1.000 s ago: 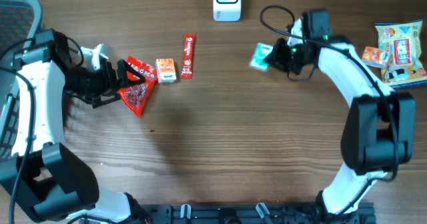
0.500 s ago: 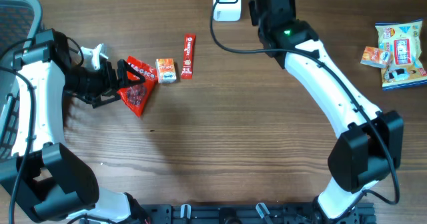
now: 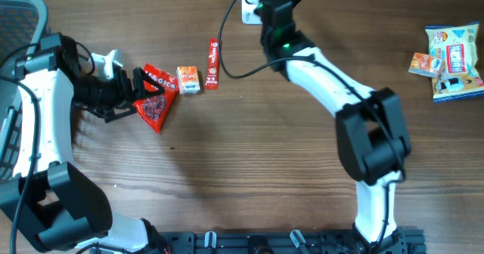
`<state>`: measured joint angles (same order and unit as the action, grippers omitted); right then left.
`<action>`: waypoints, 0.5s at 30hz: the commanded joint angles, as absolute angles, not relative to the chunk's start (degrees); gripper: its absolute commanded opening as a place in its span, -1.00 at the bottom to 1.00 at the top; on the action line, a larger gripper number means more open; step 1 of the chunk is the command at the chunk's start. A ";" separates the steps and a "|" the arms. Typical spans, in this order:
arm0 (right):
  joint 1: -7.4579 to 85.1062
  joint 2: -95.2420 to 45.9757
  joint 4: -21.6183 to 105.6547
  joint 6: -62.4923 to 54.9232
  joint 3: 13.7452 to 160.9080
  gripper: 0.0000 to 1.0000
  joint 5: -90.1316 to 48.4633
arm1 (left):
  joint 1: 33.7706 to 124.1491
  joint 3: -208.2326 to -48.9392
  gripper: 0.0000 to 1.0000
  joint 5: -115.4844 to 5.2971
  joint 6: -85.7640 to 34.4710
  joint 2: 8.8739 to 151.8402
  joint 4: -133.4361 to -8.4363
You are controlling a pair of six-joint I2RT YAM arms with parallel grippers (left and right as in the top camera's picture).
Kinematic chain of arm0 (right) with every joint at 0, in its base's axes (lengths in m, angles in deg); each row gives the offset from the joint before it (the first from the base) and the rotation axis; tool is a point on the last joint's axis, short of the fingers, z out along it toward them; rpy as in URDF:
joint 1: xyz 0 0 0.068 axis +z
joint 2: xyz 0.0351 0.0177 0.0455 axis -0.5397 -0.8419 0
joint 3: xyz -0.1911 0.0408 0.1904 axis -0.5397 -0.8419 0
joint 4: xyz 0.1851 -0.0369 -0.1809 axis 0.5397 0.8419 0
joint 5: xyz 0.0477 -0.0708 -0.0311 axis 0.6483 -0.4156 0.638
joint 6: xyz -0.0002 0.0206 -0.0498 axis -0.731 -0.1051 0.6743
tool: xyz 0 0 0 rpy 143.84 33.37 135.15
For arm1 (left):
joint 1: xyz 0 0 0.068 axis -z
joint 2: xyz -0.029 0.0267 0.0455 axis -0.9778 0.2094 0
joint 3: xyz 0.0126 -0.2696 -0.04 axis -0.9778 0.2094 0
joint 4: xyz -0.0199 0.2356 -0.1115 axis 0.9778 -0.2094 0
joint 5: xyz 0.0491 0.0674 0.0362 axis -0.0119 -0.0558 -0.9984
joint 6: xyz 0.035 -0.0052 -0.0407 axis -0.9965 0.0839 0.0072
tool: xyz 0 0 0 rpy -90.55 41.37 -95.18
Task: Scan the item barcode
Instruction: 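Hold the Kleenex pack barcode under the white scanner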
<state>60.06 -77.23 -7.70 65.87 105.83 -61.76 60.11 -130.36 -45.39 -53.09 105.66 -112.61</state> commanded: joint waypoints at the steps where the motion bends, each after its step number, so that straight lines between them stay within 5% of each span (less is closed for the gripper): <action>1: 62.24 -82.02 -13.90 81.37 106.29 -0.91 -62.70 | 60.06 -130.57 1.00 -45.35 -53.98 105.15 -112.56; 15: 62.88 -83.85 -8.55 81.26 106.22 -0.91 -60.93 | 60.06 -130.57 1.00 -45.35 -53.98 105.15 -112.56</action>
